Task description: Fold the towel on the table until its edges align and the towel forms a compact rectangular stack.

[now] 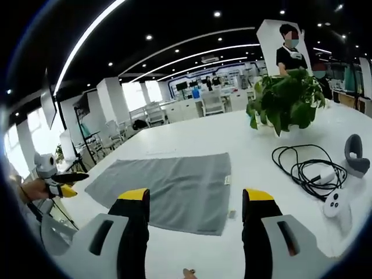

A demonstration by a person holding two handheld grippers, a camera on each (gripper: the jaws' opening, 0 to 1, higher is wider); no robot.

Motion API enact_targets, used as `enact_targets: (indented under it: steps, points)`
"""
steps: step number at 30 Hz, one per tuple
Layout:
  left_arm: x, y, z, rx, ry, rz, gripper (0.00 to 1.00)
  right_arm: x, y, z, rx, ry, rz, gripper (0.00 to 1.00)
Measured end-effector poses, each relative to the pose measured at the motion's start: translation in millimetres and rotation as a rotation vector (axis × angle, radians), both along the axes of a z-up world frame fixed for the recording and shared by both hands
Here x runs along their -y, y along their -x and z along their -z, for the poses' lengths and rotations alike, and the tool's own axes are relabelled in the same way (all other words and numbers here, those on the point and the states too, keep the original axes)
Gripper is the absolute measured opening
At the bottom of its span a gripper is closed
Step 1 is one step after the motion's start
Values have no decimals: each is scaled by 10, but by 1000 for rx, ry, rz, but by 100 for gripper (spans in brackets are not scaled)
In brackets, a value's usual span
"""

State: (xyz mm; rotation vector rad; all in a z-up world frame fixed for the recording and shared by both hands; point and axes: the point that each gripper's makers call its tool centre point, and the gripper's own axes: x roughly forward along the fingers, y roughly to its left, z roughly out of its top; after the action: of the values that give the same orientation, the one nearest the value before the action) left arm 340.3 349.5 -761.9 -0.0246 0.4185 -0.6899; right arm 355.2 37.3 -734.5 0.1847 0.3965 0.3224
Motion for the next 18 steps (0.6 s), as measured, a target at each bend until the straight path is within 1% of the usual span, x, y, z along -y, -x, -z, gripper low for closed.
enact_targets:
  steps: [5,18]
  points:
    - [164,-40,10,2,-15,44,91,20,-76,-31,4,8,-16,65]
    - [488,-162,-14,15,-34,110,91,-9,-355,-43,9,10,-65,64]
